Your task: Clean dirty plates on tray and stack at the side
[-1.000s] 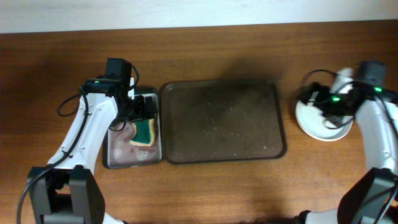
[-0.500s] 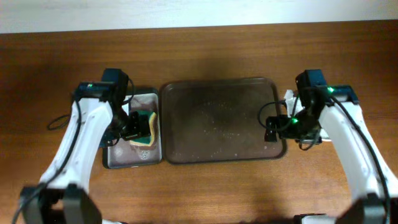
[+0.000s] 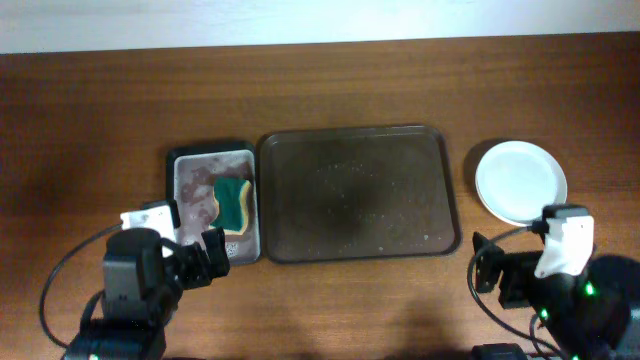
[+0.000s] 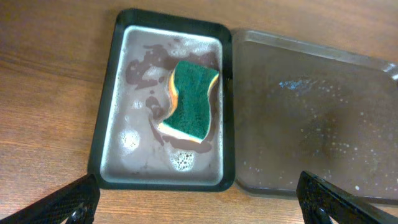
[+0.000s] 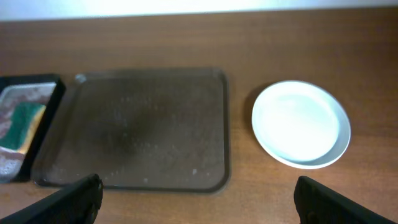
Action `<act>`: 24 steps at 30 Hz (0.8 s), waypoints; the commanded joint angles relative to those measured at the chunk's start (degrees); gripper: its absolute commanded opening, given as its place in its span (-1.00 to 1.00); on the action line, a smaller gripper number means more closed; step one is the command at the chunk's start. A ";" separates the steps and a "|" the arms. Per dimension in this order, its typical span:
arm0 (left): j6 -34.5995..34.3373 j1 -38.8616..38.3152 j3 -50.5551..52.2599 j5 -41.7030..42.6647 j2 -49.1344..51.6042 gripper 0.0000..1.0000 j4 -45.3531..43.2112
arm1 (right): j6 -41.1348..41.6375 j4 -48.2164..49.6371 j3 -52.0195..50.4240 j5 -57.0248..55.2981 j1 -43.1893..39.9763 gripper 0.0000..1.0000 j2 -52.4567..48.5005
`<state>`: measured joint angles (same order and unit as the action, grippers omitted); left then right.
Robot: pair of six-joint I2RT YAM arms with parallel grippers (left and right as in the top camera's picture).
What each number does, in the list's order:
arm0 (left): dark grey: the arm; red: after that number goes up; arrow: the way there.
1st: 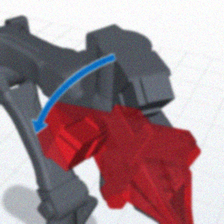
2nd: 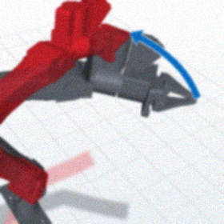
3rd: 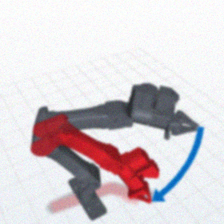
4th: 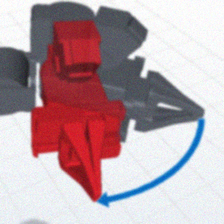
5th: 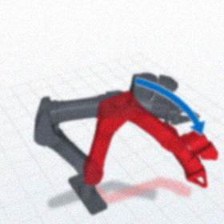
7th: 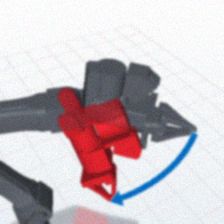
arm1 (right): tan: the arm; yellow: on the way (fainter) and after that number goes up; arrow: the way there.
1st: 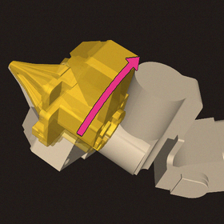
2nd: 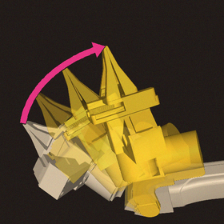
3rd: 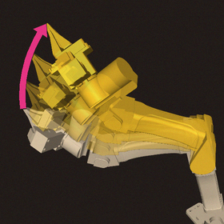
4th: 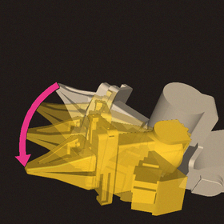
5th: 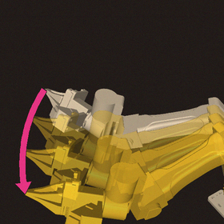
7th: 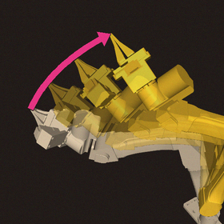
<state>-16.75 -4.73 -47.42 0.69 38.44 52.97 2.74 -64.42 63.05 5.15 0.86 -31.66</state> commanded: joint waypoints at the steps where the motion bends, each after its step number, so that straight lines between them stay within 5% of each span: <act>1: 0.09 0.26 0.92 0.39 -3.41 0.99 -0.24 | -0.39 0.13 -0.79 -0.92 0.35 0.97 1.79; 14: 0.09 0.26 0.92 0.39 -3.54 0.99 -0.24 | -1.75 0.76 -1.57 -3.21 0.35 0.97 3.17; 17: 0.07 0.26 0.92 0.39 -3.54 0.99 -0.24 | -1.73 7.76 -5.40 -3.28 0.37 0.98 7.39; 24: 0.07 0.26 0.92 0.39 -3.54 0.99 -0.24 | -1.66 41.03 -32.68 -1.70 0.37 0.97 25.79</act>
<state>-16.75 -4.73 -46.98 0.69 35.09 52.88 1.28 -29.82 38.26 2.85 0.86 -11.00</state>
